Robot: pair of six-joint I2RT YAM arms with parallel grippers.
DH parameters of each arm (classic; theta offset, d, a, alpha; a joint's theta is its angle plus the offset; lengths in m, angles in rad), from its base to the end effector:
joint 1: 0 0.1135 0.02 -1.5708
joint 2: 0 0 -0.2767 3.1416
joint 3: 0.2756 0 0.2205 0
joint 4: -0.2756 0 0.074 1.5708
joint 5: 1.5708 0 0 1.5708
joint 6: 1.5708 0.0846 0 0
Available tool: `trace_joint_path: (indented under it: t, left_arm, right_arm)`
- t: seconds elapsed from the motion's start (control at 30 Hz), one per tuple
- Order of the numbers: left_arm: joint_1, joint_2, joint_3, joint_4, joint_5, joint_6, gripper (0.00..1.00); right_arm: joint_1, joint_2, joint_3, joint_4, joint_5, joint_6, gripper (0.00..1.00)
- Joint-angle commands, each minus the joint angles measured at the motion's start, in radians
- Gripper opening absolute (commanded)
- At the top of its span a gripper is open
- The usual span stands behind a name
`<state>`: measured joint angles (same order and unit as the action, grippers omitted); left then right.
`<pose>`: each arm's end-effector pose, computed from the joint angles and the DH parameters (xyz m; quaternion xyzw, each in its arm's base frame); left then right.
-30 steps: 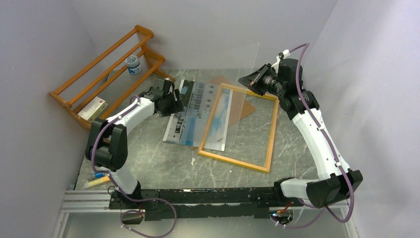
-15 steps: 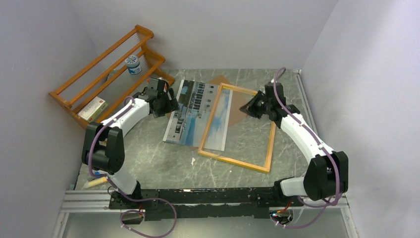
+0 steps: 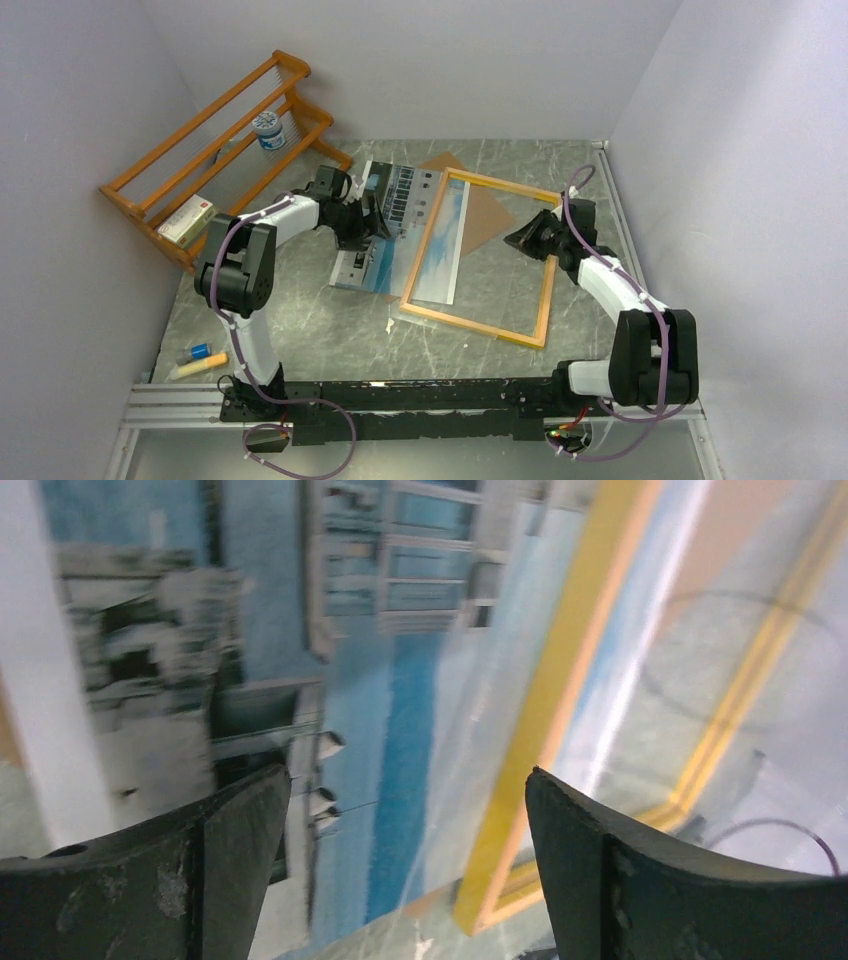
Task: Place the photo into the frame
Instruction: Place the photo frame item in the photo frame.
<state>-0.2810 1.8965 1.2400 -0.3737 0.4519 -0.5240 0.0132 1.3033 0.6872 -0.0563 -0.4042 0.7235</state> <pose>0.3649 -0.1438 0.1650 -0.0544 0.9395 -0.3006 0.1549 0.2730 0.0369 0.2122 0.2251 0.8577 0.3219 0.3318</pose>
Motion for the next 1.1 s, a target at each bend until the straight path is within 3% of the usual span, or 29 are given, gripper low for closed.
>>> trace_joint_path:
  t: [0.0, 0.27, 0.73, 1.07]
  left_arm:
    - [-0.01, 0.027, 0.057, 0.066, 0.153, 0.012, 0.9]
    - [-0.074, 0.076, 0.124, 0.005, 0.043, 0.048, 0.89]
    - [-0.17, 0.181, 0.227, -0.031, 0.043, 0.085, 0.83]
    - [-0.226, 0.23, 0.286, -0.128, -0.087, 0.122, 0.67]
  right_arm:
    - [-0.056, 0.027, 0.011, 0.142, -0.081, -0.122, 0.01]
    - [-0.165, 0.084, 0.066, 0.096, -0.232, -0.253, 0.02]
    - [-0.239, 0.107, 0.04, 0.132, -0.291, -0.303, 0.04]
    - [-0.263, 0.123, 0.027, 0.113, -0.281, -0.329, 0.03]
